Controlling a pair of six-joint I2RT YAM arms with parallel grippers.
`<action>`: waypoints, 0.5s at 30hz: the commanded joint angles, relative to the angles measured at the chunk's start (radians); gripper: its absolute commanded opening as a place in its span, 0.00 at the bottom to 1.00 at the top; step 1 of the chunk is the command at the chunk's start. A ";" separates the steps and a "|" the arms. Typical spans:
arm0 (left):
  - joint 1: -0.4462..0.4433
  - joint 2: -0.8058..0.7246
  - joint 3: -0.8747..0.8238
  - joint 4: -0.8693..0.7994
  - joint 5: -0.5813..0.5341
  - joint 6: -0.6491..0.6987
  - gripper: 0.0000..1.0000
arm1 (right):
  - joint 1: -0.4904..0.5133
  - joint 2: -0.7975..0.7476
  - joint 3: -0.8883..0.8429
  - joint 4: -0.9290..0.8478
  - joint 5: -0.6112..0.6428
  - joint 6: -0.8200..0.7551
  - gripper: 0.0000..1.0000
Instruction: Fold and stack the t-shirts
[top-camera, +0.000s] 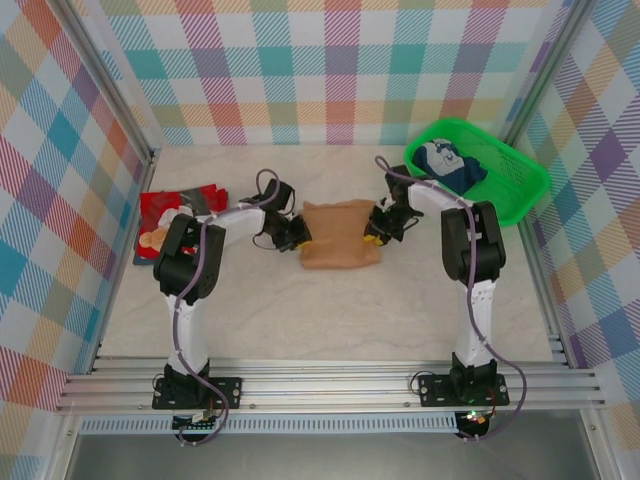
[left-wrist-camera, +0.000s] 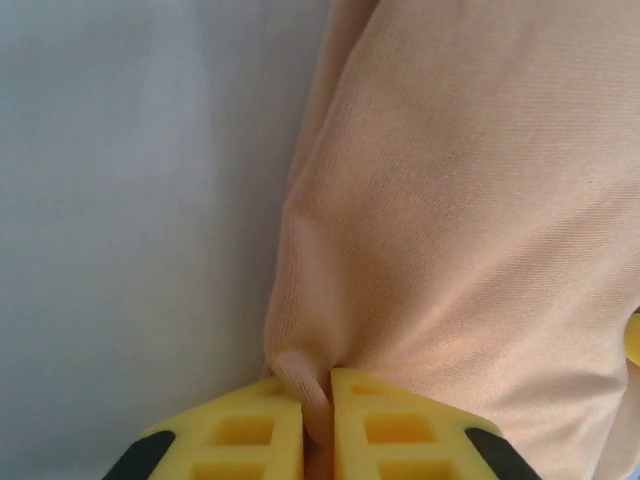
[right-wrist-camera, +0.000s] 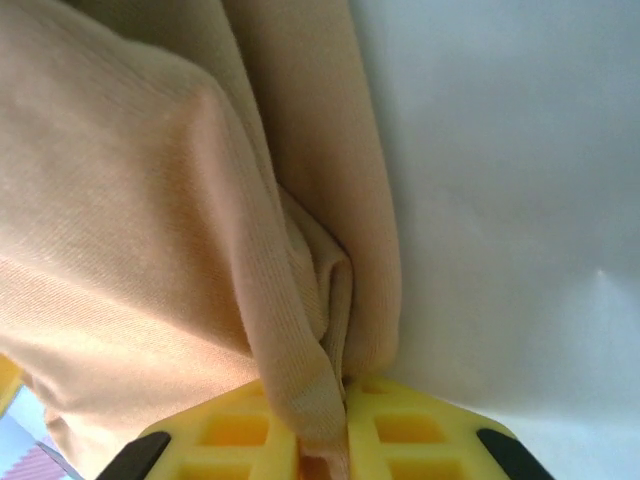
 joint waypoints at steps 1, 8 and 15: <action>-0.048 -0.147 -0.132 -0.033 -0.013 -0.006 0.09 | 0.040 -0.124 -0.155 -0.042 0.013 -0.030 0.13; -0.183 -0.437 -0.348 -0.160 -0.060 -0.035 0.14 | 0.152 -0.406 -0.475 -0.061 0.015 0.034 0.20; -0.161 -0.516 -0.408 -0.156 -0.065 -0.007 0.54 | 0.150 -0.406 -0.484 -0.070 0.032 0.018 0.38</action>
